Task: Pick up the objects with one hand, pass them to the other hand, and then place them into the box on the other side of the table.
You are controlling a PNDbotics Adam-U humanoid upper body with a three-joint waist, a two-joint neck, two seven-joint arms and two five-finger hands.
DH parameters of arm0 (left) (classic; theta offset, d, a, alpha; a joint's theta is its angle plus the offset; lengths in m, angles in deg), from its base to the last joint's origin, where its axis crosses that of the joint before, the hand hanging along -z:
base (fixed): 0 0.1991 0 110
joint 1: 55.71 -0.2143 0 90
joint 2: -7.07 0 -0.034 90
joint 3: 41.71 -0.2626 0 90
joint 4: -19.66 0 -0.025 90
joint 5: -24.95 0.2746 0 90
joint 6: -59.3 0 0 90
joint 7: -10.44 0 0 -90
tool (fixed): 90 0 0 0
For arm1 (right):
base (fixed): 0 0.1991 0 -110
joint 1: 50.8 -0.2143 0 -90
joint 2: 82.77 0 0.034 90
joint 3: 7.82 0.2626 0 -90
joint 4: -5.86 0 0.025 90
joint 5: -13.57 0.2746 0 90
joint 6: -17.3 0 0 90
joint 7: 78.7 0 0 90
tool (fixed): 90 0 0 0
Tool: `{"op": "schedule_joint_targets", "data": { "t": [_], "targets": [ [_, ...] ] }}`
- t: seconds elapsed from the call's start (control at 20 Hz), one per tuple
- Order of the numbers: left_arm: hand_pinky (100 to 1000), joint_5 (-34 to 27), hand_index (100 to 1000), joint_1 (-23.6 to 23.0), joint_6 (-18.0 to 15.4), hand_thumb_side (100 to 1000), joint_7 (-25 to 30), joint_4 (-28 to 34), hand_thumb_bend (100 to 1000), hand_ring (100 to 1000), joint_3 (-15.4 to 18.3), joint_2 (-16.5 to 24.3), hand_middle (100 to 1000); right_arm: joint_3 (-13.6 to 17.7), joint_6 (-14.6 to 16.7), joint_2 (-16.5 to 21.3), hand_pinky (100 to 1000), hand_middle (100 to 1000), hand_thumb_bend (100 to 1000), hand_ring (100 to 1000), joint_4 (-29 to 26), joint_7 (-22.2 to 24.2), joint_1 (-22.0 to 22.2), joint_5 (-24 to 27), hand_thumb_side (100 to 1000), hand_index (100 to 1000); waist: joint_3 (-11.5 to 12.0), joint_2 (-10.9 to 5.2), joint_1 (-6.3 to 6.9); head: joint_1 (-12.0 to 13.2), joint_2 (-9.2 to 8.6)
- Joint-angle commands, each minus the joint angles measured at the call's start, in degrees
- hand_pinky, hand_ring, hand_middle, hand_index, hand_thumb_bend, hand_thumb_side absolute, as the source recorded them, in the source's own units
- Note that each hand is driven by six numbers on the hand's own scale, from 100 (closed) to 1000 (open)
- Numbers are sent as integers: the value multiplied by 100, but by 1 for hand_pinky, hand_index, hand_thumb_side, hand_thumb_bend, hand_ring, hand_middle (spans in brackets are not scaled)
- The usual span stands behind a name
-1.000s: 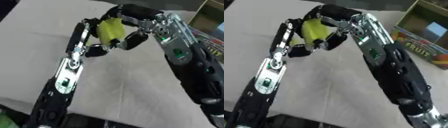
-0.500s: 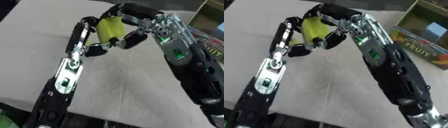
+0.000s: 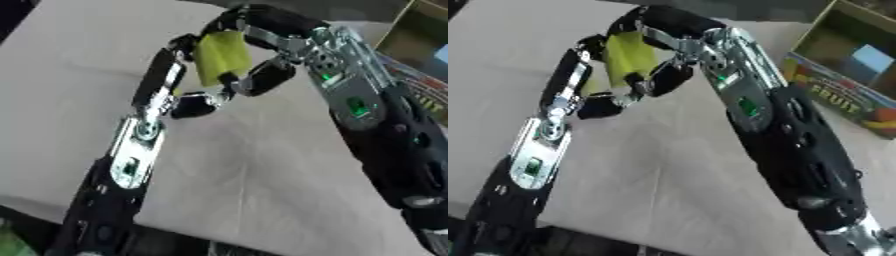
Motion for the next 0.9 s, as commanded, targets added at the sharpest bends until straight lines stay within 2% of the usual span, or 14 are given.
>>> {"op": "schedule_joint_targets", "data": {
  "t": [0.05,0.45,0.9],
  "targets": [
    [739,81,819,51,-58,222,104,83,578,745,5,60,672,76,-38,87,842,299,100,886,-112,-38,-144,39,100,466,-7,-75,22,-15,-60],
    [728,164,807,-7,322,258,-159,-39,547,731,123,119,647,252,-254,225,849,299,100,886,-370,-116,-166,256,100,468,-11,-80,22,-37,-109],
    [724,116,803,-97,485,283,-369,-138,535,726,228,254,641,721,-934,637,892,296,100,913,-987,-146,-56,962,100,472,-49,-74,38,-230,-180]
  ]
}}
